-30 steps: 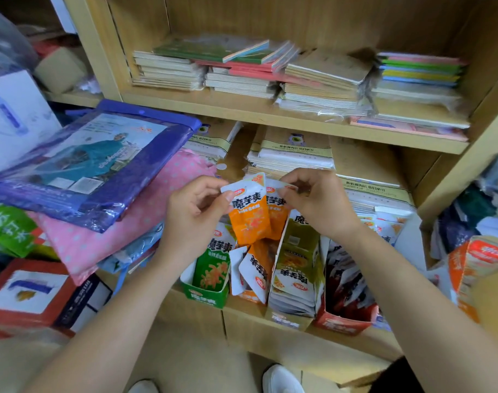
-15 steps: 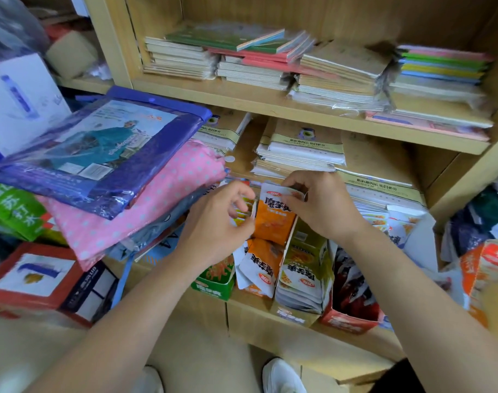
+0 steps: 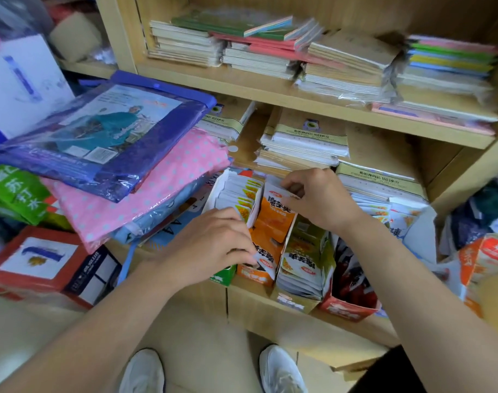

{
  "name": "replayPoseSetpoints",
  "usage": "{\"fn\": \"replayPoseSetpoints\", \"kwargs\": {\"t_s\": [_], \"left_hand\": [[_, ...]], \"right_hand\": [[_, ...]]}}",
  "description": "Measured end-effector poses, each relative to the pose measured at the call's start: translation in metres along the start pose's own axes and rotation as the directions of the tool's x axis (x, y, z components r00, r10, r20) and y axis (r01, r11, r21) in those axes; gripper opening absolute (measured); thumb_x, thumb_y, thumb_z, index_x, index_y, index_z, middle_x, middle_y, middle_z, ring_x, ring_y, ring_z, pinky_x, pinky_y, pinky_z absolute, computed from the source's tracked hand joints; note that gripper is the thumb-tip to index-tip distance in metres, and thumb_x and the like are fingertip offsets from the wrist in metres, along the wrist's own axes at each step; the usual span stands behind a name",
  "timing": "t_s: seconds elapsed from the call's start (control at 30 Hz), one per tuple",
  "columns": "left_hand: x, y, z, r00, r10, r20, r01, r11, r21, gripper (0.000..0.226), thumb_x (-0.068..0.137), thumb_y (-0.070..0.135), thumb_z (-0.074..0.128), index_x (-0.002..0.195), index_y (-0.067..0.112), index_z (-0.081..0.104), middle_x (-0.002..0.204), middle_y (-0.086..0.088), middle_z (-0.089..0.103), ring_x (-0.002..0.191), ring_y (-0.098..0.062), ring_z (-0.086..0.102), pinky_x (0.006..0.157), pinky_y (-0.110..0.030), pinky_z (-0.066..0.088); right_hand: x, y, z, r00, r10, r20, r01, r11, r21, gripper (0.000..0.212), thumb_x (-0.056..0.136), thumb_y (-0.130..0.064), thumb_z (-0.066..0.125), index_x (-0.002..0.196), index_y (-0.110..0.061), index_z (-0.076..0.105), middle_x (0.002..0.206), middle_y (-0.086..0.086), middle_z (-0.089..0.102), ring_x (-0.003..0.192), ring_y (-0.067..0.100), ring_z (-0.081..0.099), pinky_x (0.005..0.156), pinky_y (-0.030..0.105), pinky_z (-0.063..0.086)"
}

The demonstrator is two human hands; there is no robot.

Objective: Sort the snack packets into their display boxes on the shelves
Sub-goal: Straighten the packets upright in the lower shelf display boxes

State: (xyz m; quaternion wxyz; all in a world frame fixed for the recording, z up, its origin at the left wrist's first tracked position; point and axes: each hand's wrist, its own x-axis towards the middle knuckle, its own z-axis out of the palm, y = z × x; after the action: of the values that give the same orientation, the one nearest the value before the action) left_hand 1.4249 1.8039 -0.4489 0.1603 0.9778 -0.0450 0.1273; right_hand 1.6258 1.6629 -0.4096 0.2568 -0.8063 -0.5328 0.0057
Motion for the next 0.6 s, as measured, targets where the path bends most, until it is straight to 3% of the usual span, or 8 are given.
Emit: {"fn": "replayPoseSetpoints", "kwargs": {"t_s": [0.2,0.33,0.47,0.53,0.6], "left_hand": [[0.012,0.001,0.005,0.976,-0.020,-0.217,0.016,1.000,-0.022,0.035,0.100,0.047,0.050,0.090,0.026,0.076,0.082,0.015,0.064,0.085,-0.005,0.051,0.070,-0.020,0.040],[0.021,0.001,0.003,0.892,-0.156,-0.424,0.110,0.985,-0.132,0.032,0.097,0.042,0.056,0.087,0.017,0.073,0.077,0.010,0.065,0.073,-0.008,0.056,0.064,-0.033,0.049],[0.033,0.000,0.006,0.836,-0.277,-0.475,0.184,0.955,-0.233,0.027,0.096,0.040,0.064,0.085,0.017,0.074,0.071,0.007,0.068,0.067,-0.009,0.063,0.059,-0.040,0.051],[0.040,0.002,0.008,0.817,-0.306,-0.489,0.195,0.944,-0.265,0.023,0.095,0.036,0.069,0.081,0.018,0.073,0.065,0.009,0.063,0.062,-0.009,0.060,0.056,-0.040,0.048],[0.044,0.002,0.007,0.816,-0.324,-0.479,0.199,0.935,-0.293,0.020,0.094,0.034,0.070,0.077,0.024,0.071,0.061,0.016,0.058,0.061,-0.007,0.060,0.055,-0.038,0.049]], "right_hand": [[-0.004,0.001,-0.005,1.000,0.001,0.023,-0.003,0.997,0.076,0.034,0.085,-0.022,0.079,0.118,-0.017,0.071,0.099,-0.002,0.072,0.090,0.013,0.065,0.085,0.033,0.058],[-0.006,-0.001,-0.007,0.999,0.045,0.015,-0.047,0.977,0.208,0.035,0.091,-0.030,0.073,0.123,-0.019,0.069,0.103,-0.007,0.069,0.094,0.008,0.063,0.079,0.017,0.048],[-0.007,-0.008,-0.015,0.997,0.051,0.054,-0.068,0.915,0.397,0.029,0.090,-0.044,0.067,0.106,-0.022,0.074,0.100,-0.007,0.072,0.091,0.012,0.065,0.070,0.015,0.045],[-0.009,-0.010,-0.017,0.992,0.007,0.124,-0.050,0.936,0.349,0.032,0.081,-0.045,0.076,0.101,-0.020,0.075,0.107,-0.005,0.069,0.094,0.011,0.062,0.072,0.015,0.045],[-0.008,-0.007,-0.013,0.989,-0.027,0.145,0.005,0.989,0.147,0.033,0.077,-0.036,0.085,0.102,-0.017,0.074,0.118,-0.003,0.061,0.104,0.012,0.058,0.085,0.023,0.048]]}}
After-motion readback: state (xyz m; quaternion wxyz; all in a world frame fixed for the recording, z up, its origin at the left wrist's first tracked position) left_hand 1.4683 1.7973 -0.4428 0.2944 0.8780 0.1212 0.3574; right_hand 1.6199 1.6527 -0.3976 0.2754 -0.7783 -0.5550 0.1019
